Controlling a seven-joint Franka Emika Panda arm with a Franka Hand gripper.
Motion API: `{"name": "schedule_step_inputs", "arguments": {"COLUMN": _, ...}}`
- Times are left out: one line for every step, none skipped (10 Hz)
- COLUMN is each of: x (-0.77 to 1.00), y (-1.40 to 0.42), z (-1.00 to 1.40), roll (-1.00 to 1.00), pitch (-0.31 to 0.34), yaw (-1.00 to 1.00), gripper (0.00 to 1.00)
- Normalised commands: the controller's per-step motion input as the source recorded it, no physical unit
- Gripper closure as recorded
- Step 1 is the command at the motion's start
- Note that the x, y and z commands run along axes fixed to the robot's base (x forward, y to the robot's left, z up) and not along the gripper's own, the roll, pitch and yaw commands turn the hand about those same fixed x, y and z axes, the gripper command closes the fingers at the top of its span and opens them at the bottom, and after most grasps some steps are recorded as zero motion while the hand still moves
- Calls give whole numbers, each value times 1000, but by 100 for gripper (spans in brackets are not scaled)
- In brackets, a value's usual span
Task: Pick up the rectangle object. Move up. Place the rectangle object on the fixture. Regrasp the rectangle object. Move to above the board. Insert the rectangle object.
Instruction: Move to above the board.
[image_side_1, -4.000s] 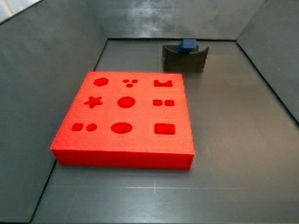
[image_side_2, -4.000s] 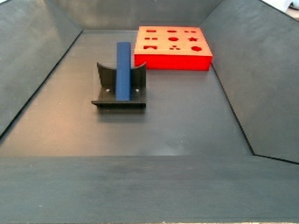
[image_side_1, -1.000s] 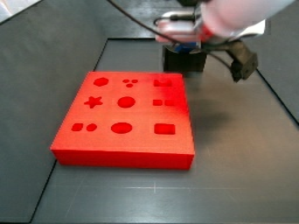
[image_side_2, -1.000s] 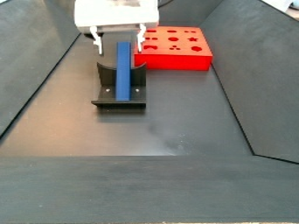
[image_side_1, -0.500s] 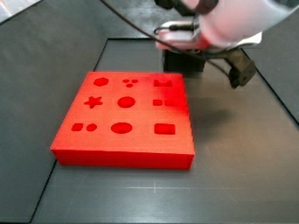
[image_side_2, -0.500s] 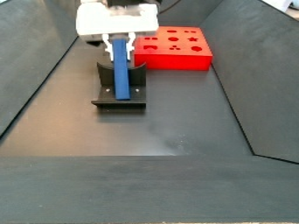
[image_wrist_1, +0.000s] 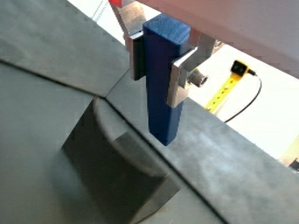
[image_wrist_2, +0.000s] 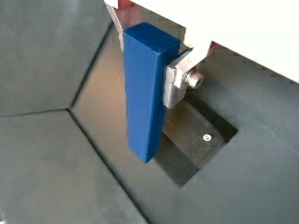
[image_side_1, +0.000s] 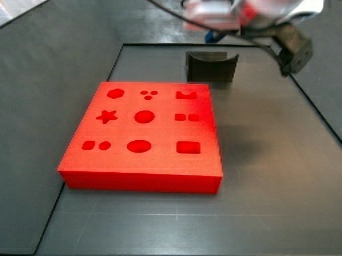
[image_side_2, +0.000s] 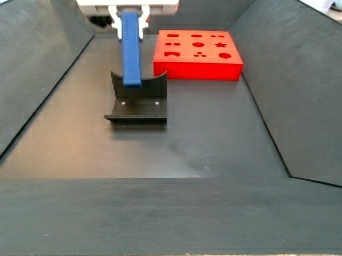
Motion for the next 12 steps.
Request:
{"name": "schedule_step_inputs", "arguments": {"x": 41, "y": -50, "z": 1000, "roll": -48, "pitch": 34, "yaw": -19, "gripper": 100}}
{"name": "schedule_step_inputs", "arguments": {"x": 38, "y": -49, "z": 1000, "roll": -53, "pitch": 47, "yaw": -14, "gripper": 100}}
{"name": "schedule_step_inputs", "arguments": {"x": 33, "y": -47, "z": 1000, "roll": -48, "pitch": 64, "yaw": -6, "gripper": 100}}
{"name": "schedule_step_inputs", "arguments": {"x": 30, "y": -47, "z": 1000, "roll": -42, "pitch": 78, "yaw": 5, "gripper": 100}}
{"name": "schedule_step_inputs", "arguments": {"x": 28, "y": -45, "z": 1000, "roll": -42, "pitch": 92, "yaw": 19, "gripper": 100}}
{"name": "schedule_step_inputs", "arguments": {"x": 27, "y": -44, "z": 1000, "roll": -37, "pitch": 107, "yaw": 32, "gripper": 100}}
{"name": "schedule_step_inputs", "arguments": {"x": 29, "y": -44, "z": 1000, "roll": -37, "pitch": 116, "yaw": 45, "gripper": 100}}
{"name": "schedule_step_inputs", "arguments": {"x": 29, "y": -44, "z": 1000, "roll": -35, "pitch": 125, "yaw": 51, "gripper": 100}}
{"name": "schedule_step_inputs", "arguments": {"x": 36, "y": -46, "z": 1000, "roll": -37, "pitch": 135, "yaw": 68, "gripper": 100}}
{"name": "schedule_step_inputs", "arguments": {"x": 39, "y": -45, "z": 1000, "roll": -35, "pitch": 140, "yaw": 79, "gripper": 100}}
{"name": "schedule_step_inputs", "arguments": {"x": 40, "y": -46, "z": 1000, "roll": -35, "pitch": 133, "yaw": 93, "gripper": 100}}
{"name": "schedule_step_inputs", "arguments": {"x": 43, "y": -48, "z": 988, "roll": -35, "pitch": 125, "yaw": 100, "gripper": 100}}
